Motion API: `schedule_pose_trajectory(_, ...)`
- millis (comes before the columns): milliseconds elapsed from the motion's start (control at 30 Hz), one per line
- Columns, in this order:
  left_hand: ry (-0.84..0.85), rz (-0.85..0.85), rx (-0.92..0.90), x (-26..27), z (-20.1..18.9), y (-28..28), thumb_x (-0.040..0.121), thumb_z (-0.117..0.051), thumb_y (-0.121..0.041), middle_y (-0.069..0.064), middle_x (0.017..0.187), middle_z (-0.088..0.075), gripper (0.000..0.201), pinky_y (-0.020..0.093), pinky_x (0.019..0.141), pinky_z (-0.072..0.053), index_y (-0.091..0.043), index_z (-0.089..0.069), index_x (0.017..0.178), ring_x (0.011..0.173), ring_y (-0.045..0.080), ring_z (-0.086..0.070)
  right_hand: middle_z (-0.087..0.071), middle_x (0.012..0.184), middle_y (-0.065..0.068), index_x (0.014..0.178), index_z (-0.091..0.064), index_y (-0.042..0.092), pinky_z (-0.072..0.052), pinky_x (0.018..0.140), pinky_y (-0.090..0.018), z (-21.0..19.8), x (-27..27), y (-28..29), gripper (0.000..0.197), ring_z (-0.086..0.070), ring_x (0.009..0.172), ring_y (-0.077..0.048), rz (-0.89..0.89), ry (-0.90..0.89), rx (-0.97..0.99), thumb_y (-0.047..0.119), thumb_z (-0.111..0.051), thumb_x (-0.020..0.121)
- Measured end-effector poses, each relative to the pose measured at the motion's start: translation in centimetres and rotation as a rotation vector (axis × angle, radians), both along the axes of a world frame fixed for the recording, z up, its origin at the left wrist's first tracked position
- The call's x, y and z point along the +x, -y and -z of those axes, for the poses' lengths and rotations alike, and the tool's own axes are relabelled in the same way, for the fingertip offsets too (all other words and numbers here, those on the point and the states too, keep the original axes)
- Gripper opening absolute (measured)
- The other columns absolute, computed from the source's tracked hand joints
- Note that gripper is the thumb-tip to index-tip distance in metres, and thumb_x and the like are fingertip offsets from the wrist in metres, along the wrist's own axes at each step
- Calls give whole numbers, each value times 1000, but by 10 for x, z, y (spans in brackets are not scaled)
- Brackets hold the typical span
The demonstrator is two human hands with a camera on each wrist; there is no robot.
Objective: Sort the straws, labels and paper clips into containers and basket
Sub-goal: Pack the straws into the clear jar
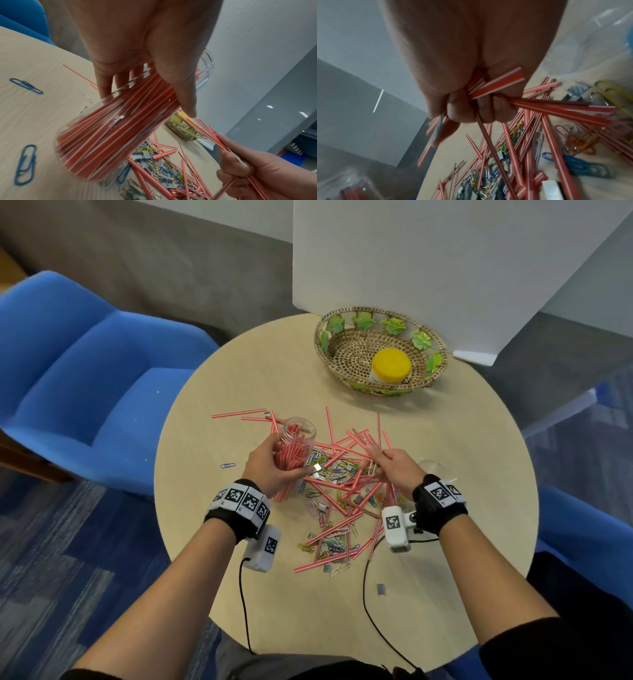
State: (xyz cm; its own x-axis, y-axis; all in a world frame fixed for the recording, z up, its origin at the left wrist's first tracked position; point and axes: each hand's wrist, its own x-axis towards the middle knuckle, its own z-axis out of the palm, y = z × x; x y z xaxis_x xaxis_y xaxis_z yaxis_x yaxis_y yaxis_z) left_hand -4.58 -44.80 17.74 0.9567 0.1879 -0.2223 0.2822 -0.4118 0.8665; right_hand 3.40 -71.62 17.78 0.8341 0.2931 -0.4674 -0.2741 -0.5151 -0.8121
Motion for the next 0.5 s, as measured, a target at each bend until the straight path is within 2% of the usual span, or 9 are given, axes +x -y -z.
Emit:
schedule_pose_trajectory(33,0,0,-3,0,0,0,62,-92,-44,0,111,-67,80,41,91,-57,-18,-56,128,102,20,-66,-38,53,7,65,-58,14,-34,63,-32,2,0,-1,59,-32,51,-14,-32,-1,-36,68,-50,87)
schedule_pose_trajectory(100,0,-5,-6,0,-1,-1,62,-92,-44,-1,111,-67,82,41,92,-56,-19,-55,130,103,20,-66,-37,57,9,65,-48,19,-33,64,-32,5,0,0,62,-32,53,-12,-68,-9,-56,80,-55,73)
schedule_pose_trajectory(167,0,-10,-6,-1,-1,-2,61,-92,-44,-3,110,-66,82,40,92,-56,-21,-55,130,102,19,-66,-50,70,15,81,-58,21,-38,68,-27,1,-1,3,62,-46,63,-6,-87,10,-61,82,-61,68)
schedule_pose_trajectory(267,-3,-15,-14,-2,0,-3,61,-93,-45,-3,110,-67,82,41,92,-57,-22,-56,130,102,18,-66,-69,93,5,102,-72,20,-46,88,-32,-5,1,7,66,-62,89,-10,-115,130,-138,77,-55,75)
schedule_pose_trajectory(300,-2,-17,-18,-2,0,-2,61,-93,-44,-2,111,-67,81,41,93,-57,-21,-56,130,102,18,-66,-67,87,2,103,-74,17,-45,88,-33,-9,3,7,72,-61,85,-12,-119,176,-180,79,-47,79)
schedule_pose_trajectory(367,-1,-17,-22,-3,-1,0,62,-92,-43,-1,111,-67,81,39,93,-56,-19,-56,130,103,19,-66,-45,62,1,90,-75,7,-40,72,-31,-17,4,4,79,-46,61,-15,-98,263,-211,75,-34,90)
schedule_pose_trajectory(400,0,-14,-23,-3,-2,1,62,-92,-42,-1,111,-67,80,38,92,-56,-19,-56,130,102,19,-66,-36,57,2,84,-71,0,-34,65,-31,-22,4,2,76,-37,54,-15,-94,304,-190,67,-36,95)
schedule_pose_trajectory(433,0,-10,-23,-4,-2,2,63,-92,-41,-2,109,-67,78,37,91,-56,-19,-56,129,101,19,-66,-34,54,4,81,-66,-2,-33,63,-31,-26,4,1,64,-35,50,-14,-90,327,-145,55,-43,98)
schedule_pose_trajectory(500,-5,1,-16,-4,-2,4,63,-91,-41,-1,108,-67,74,37,90,-56,-19,-57,125,100,19,-66,-40,51,10,83,-63,7,-43,57,-30,-34,2,-2,33,-44,43,-7,-66,328,-38,36,-59,97)
